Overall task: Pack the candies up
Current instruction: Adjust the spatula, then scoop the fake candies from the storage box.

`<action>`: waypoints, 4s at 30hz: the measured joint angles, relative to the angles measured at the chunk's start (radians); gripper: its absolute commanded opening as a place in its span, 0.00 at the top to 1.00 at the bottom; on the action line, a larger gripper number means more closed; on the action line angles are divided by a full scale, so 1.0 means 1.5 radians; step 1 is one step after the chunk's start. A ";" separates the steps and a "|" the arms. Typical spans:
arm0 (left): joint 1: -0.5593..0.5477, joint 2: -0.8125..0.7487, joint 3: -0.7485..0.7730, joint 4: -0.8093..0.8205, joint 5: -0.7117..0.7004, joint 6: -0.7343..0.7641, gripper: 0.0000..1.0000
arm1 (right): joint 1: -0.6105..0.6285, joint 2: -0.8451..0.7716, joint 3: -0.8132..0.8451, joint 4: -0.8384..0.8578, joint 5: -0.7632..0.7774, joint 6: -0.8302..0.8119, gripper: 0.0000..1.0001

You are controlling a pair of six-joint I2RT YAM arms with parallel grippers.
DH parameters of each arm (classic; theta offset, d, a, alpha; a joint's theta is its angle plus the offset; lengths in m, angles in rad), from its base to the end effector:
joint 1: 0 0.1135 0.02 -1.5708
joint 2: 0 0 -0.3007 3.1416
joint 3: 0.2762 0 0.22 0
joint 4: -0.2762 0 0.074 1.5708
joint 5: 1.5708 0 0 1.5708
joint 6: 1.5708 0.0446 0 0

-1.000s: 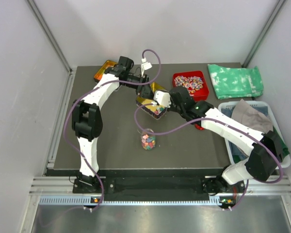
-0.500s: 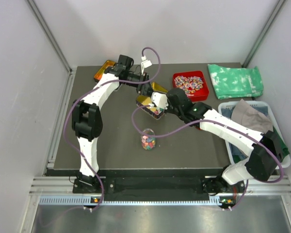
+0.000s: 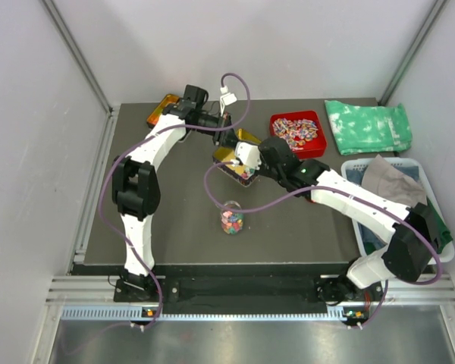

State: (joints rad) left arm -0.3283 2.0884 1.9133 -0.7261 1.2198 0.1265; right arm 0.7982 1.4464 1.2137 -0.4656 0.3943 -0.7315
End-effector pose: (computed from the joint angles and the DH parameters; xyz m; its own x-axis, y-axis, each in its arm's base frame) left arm 0.4059 -0.1825 0.3270 -0.6527 0.2681 -0.7086 0.7509 0.1045 -0.6521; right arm 0.2152 0.1962 0.3474 -0.0295 -0.9138 -0.4050 -0.6389 0.3289 -0.6954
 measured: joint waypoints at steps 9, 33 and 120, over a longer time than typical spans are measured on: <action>0.001 0.000 0.004 -0.060 0.045 0.042 1.00 | -0.001 -0.068 -0.022 -0.001 -0.092 0.019 0.55; 0.000 0.000 0.004 -0.078 0.107 0.054 1.00 | -0.039 -0.136 -0.055 0.009 -0.224 0.035 0.89; -0.032 0.119 0.064 -0.006 -0.718 0.134 1.00 | -0.072 -0.153 0.032 -0.260 -0.066 -0.138 1.00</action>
State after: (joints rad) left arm -0.3763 2.2673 2.0087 -0.7345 0.1421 0.3275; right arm 0.6899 1.2171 1.2617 -0.8562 0.2955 -0.9382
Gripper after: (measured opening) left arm 0.022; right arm 0.092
